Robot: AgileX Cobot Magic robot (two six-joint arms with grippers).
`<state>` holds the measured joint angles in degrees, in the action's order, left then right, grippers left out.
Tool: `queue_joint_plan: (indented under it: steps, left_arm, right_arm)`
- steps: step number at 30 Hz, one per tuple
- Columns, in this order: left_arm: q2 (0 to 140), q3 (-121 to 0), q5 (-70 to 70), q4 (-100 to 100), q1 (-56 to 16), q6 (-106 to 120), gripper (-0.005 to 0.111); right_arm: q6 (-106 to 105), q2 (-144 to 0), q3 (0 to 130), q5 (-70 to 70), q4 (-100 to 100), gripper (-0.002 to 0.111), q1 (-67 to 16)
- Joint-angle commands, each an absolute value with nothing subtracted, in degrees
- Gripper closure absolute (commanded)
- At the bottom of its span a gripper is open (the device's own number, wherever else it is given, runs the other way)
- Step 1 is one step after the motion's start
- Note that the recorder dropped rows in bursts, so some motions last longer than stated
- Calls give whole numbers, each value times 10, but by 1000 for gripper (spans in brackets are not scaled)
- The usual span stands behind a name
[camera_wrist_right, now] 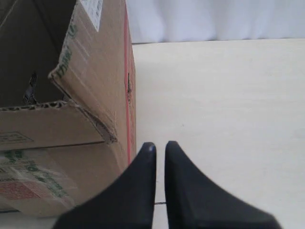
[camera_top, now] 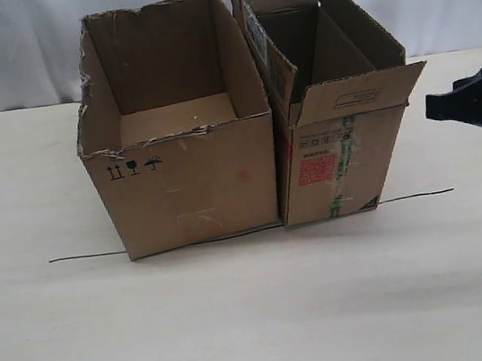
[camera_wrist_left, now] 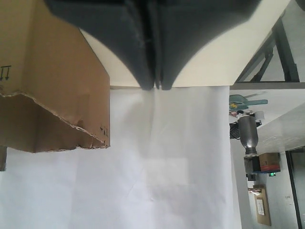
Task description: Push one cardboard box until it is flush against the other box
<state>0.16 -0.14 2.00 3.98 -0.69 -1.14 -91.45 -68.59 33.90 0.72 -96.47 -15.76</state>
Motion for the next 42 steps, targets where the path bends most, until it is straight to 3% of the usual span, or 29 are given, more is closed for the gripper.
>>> queue_joint_plan:
  steps: [1,15,24,33,42]
  left_arm:
    - [0,0,20,42,-9,-12,107]
    - [0,0,20,42,-9,-12,107]
    - [0,0,20,42,-7,-12,107]
    - [0,0,20,39,-7,-12,107]
    - [0,0,20,39,-7,-12,107]
  right_arm:
    - [-921,-682,336,12,-968,103,-159]
    - [-892,-625,332,21,-999,103,-159]
    - [-894,-416,214,33,-999,103,-151]
    - [-866,-182,77,32,-999,103,-60]
    - [-857,-62,10,15,-999,103,-55]
